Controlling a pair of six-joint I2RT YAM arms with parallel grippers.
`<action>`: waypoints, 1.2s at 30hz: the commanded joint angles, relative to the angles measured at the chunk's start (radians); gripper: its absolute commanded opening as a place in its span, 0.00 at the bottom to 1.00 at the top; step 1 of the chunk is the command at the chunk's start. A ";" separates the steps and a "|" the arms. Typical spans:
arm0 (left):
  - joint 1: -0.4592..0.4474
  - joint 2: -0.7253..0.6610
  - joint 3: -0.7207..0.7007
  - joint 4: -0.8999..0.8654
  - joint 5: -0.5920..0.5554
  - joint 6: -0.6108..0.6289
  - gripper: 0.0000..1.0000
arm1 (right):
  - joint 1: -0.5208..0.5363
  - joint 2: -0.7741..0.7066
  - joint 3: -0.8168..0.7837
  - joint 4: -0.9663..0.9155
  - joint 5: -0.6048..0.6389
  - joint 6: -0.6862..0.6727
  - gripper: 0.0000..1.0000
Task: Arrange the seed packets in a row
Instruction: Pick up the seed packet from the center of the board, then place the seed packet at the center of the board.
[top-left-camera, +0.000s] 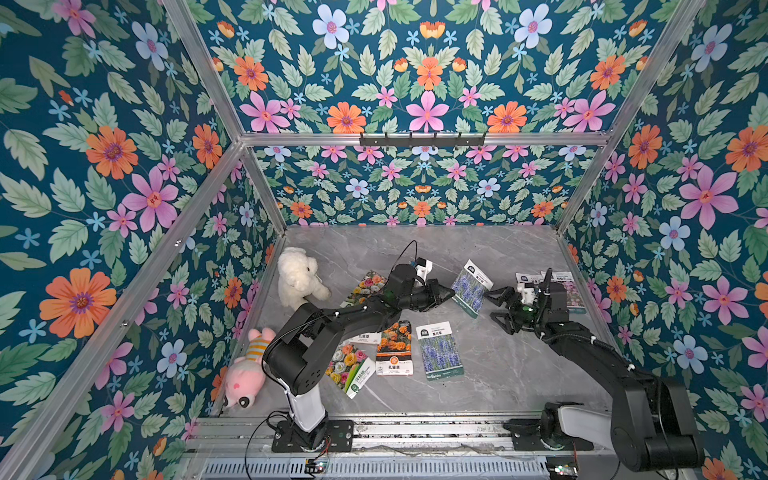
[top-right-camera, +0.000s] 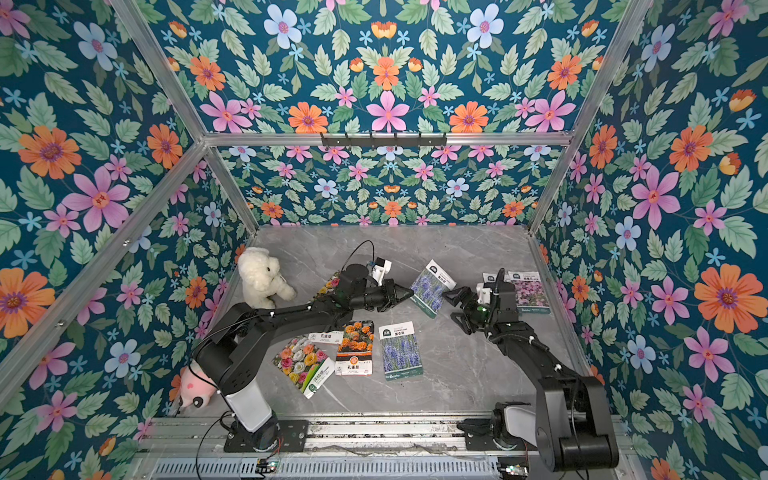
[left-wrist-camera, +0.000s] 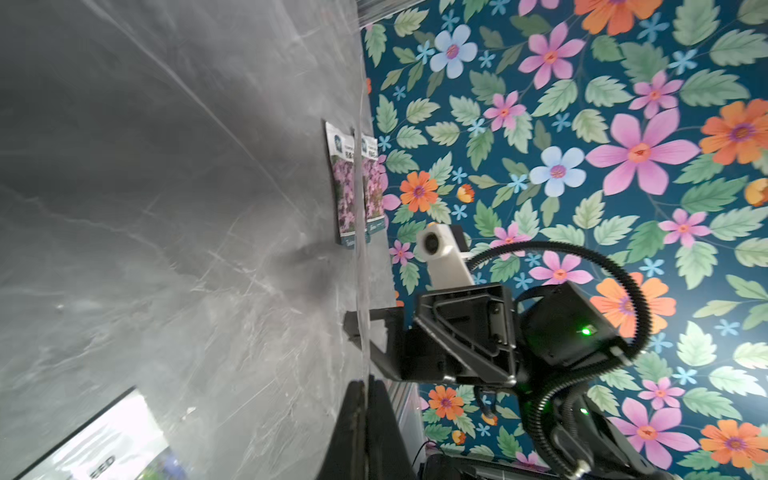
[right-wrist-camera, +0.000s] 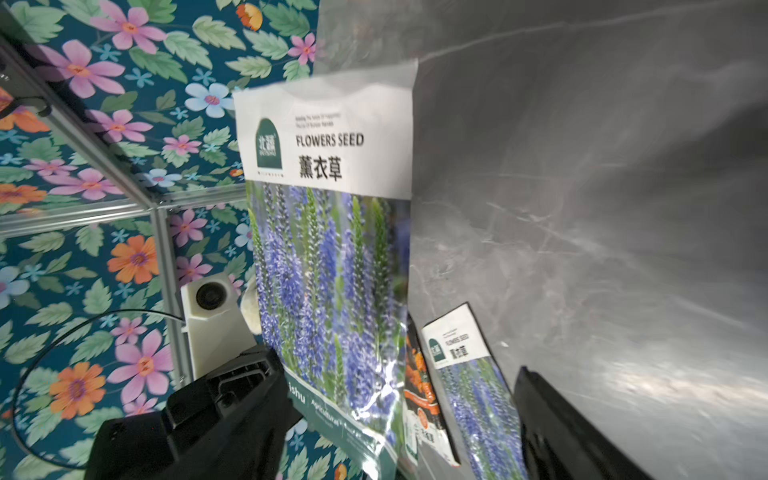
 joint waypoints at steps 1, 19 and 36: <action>0.003 0.000 -0.007 0.121 0.000 -0.076 0.00 | 0.029 0.059 0.001 0.308 -0.073 0.154 0.88; 0.042 -0.014 -0.119 0.233 -0.045 -0.205 0.15 | 0.038 0.300 0.054 0.630 -0.072 0.220 0.05; 0.184 -0.257 -0.035 -0.668 -0.438 0.383 0.98 | -0.119 0.444 0.592 -0.736 0.118 -0.794 0.00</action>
